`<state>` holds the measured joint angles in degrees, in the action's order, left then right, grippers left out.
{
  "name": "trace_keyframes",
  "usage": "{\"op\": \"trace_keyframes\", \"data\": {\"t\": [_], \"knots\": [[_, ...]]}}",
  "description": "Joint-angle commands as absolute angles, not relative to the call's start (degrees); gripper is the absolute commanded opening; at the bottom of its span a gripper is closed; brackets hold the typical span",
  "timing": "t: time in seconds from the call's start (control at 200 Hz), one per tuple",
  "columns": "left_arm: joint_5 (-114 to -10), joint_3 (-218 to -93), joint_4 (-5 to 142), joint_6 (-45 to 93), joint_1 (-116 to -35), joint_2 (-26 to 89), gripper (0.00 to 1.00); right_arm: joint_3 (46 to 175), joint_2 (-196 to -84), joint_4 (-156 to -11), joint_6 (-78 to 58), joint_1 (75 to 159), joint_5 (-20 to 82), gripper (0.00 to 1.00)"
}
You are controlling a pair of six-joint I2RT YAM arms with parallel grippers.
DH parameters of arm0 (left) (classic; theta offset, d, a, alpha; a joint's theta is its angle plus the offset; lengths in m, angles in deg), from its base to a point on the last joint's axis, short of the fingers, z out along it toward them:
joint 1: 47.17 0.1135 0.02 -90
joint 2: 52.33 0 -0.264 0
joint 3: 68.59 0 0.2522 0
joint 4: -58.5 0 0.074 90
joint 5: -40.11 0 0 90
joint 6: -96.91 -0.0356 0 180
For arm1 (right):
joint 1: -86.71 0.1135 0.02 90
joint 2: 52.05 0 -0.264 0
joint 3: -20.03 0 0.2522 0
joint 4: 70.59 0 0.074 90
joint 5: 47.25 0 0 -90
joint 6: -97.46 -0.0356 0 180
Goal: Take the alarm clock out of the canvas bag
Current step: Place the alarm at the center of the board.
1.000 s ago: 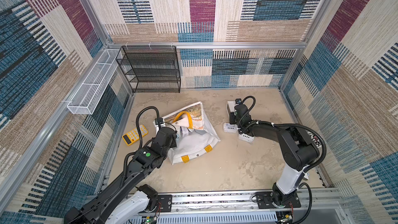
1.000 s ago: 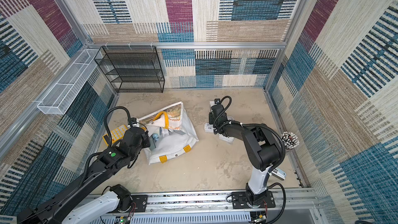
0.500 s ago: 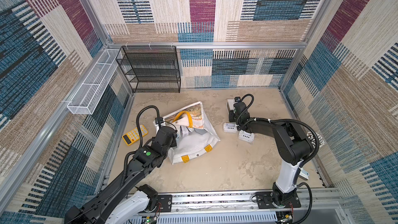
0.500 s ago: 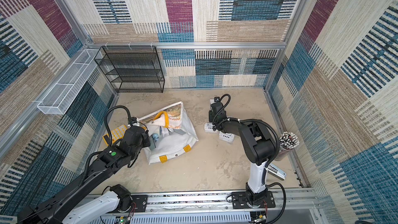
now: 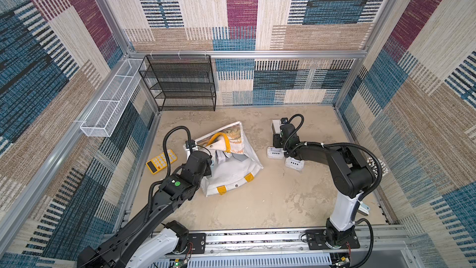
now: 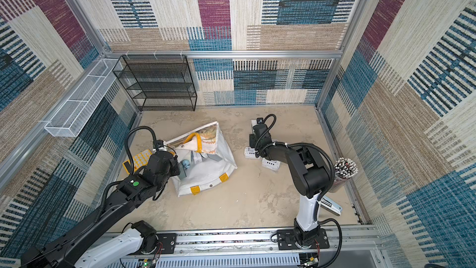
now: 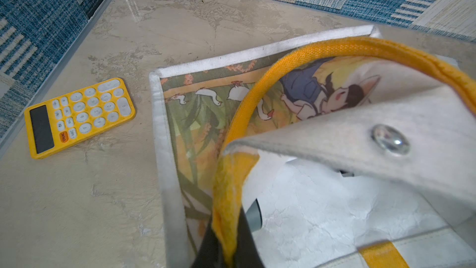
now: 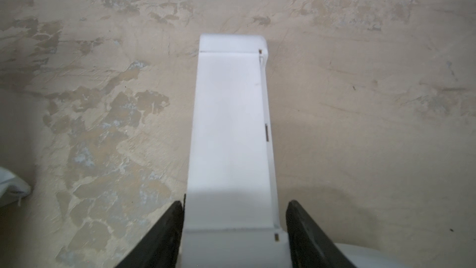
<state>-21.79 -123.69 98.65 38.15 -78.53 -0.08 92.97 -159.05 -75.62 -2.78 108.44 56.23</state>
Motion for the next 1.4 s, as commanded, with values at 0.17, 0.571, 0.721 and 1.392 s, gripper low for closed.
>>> {"op": "trace_keyframes", "data": {"t": [0.17,0.571,0.721,1.392], "knots": [[-20.9,-123.9,99.9,37.6,-78.4,-0.2,0.00,91.2,-154.4,-75.4,-4.2,108.5,55.4,0.73],[-21.6,-124.5,99.6,37.7,-78.4,-0.2,0.00,80.8,-140.1,-74.6,-9.2,111.6,51.2,0.76],[-22.3,-124.8,99.3,37.9,-78.4,0.1,0.00,77.2,-134.2,-74.3,-10.5,116.4,52.7,0.77],[-27.8,-127.9,98.7,38.9,-78.3,3.6,0.00,61.5,-117.6,-66.8,-12.0,127.0,49.2,0.77]]}}
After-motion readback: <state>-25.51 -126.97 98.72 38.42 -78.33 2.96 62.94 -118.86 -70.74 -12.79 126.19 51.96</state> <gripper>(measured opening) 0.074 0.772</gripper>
